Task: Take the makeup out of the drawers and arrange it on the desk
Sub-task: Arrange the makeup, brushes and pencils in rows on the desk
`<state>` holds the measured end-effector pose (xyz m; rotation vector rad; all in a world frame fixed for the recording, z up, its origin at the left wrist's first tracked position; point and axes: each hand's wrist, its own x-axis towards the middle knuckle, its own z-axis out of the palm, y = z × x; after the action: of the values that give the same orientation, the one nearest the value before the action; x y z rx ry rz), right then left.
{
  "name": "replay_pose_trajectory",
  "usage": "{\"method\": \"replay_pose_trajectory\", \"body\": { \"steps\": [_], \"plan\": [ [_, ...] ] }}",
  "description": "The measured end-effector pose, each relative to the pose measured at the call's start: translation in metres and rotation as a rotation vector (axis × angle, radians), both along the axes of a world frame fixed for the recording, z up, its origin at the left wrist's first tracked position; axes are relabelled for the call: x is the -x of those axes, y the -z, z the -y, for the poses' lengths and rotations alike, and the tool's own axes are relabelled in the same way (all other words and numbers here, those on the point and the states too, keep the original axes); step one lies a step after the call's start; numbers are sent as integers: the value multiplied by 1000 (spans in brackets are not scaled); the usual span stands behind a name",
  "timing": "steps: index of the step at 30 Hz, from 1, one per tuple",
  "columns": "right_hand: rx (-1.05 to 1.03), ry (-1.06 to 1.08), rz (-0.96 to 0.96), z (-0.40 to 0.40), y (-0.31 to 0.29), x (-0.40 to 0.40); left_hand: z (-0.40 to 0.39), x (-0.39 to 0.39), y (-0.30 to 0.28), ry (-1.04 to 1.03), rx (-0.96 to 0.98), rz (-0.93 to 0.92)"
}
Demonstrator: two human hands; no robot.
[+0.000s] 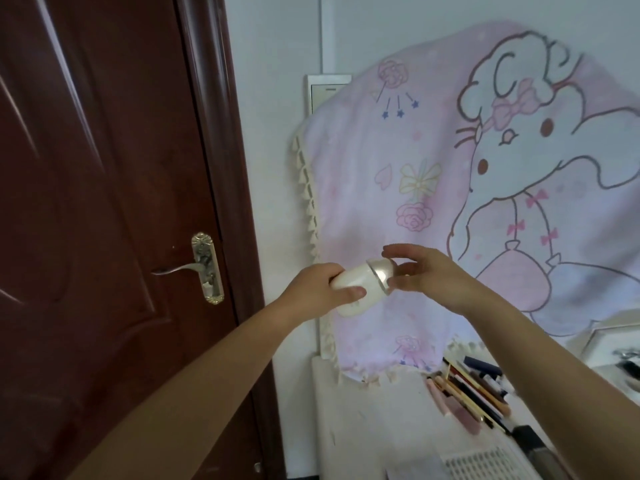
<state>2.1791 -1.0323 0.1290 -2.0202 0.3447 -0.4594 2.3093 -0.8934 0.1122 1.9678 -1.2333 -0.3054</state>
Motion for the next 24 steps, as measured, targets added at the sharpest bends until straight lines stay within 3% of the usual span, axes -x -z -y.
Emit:
{"method": "replay_pose_trajectory", "body": {
  "steps": [6, 12, 16, 19, 24],
  "plan": [
    [-14, 29, 122, 5, -8, -8, 3, -3, -12, -11, 7, 25],
    [-277, -48, 184, 4, -10, -15, 5, -9, -8, -50, 38, -21],
    [-122, -21, 177, 10, -7, -18, 4, -12, -8, -37, 49, -35],
    [-123, -26, 99, 16, -6, -22, 3, -14, -7, -42, 40, -25],
    [-109, -29, 126, 16, -10, -23, 1, -14, -10, -44, 63, -115]
  ]
}}
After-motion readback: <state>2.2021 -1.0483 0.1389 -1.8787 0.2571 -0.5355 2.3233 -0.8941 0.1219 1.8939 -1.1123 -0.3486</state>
